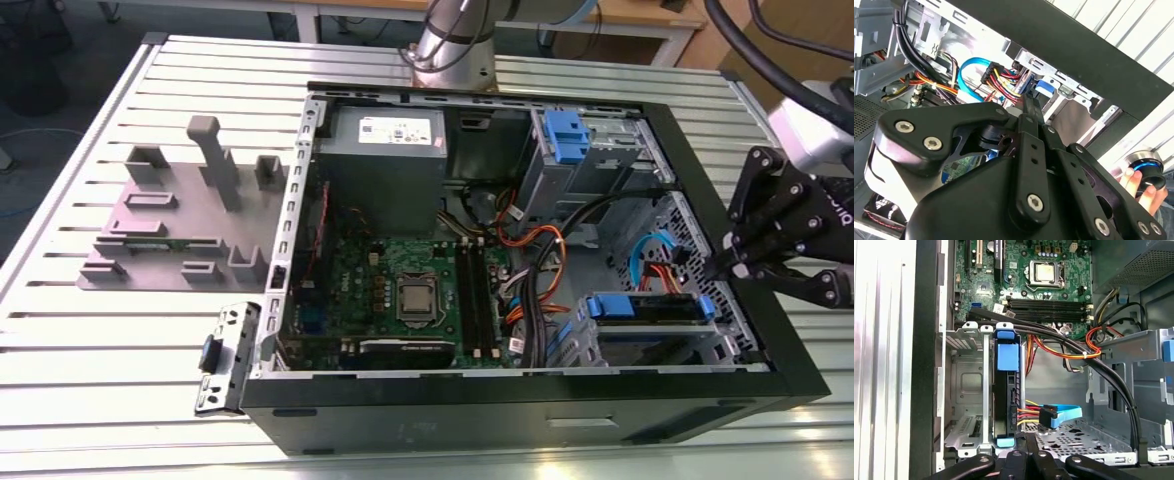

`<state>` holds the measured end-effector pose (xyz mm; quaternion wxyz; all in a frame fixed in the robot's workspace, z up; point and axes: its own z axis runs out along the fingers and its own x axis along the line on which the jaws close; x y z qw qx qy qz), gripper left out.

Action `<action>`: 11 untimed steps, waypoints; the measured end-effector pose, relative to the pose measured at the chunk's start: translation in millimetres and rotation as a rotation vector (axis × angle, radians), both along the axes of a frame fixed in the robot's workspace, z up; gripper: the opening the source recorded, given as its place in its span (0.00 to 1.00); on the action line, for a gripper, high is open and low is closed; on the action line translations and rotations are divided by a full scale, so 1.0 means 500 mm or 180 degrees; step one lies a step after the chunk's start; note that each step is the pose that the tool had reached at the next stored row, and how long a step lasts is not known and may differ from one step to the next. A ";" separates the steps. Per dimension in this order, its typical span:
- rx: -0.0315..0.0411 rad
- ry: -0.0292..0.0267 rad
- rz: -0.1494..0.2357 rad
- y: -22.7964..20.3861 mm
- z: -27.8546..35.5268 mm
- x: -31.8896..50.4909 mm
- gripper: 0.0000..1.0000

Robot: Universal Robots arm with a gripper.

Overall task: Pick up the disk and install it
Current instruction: 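Insert the first disk wire, then insert the second disk wire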

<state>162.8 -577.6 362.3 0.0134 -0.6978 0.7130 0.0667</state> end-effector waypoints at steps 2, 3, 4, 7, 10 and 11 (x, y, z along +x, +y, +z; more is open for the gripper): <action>0.0001 0.0000 0.0000 0.0001 0.000 0.000 0.10; 0.0000 0.0000 0.0000 0.0001 0.000 0.000 0.10; 0.0000 0.0000 0.0000 0.0001 0.001 0.000 0.10; 0.0000 0.0000 0.0000 0.0001 0.001 0.000 0.10; 0.0000 0.0000 0.0000 0.0001 0.001 0.000 0.10; 0.0000 0.0000 0.0000 0.0001 0.001 0.000 0.10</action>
